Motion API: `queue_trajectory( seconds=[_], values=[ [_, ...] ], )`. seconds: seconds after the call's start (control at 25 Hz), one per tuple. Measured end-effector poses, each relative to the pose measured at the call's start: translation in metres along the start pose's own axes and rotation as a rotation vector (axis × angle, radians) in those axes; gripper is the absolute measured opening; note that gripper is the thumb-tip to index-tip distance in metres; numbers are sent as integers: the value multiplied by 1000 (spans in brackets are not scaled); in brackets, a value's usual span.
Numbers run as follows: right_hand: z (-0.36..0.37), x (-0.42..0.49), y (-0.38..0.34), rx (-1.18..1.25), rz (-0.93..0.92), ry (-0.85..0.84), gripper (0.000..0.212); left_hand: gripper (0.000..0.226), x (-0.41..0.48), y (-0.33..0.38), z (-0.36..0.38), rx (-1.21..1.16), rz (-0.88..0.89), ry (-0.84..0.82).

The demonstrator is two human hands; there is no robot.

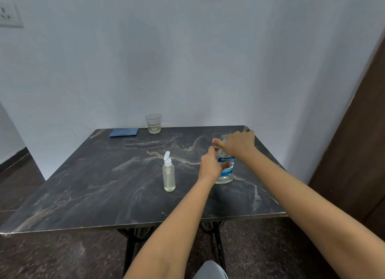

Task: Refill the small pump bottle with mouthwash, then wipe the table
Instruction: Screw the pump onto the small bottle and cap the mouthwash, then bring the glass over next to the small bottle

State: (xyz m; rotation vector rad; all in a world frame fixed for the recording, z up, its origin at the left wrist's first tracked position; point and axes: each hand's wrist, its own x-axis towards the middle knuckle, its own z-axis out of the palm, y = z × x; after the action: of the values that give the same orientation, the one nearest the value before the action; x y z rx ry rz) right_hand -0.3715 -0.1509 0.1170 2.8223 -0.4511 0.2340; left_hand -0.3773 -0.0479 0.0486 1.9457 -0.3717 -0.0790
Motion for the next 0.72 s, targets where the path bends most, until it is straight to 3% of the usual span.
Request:
queue_trajectory(
  seconds=[0.08, 0.16, 0.36, 0.72],
  values=[
    [-8, -1, 0, 26, 21, 0, 87, 78, 3, 6, -15, 79, -12, -65],
    [-21, -1, -1, 76, 23, 79, 72, 85, 9, 17, -38, 164, 40, -36],
    [-45, 1, -41, 271, -160, 264, 40, 66, 26, 29, -123, 160, 131, 199],
    [52, 47, -147, 541, -253, 65, 33, 69, 53, -67, -213, 111, -31, 397]
  ],
)
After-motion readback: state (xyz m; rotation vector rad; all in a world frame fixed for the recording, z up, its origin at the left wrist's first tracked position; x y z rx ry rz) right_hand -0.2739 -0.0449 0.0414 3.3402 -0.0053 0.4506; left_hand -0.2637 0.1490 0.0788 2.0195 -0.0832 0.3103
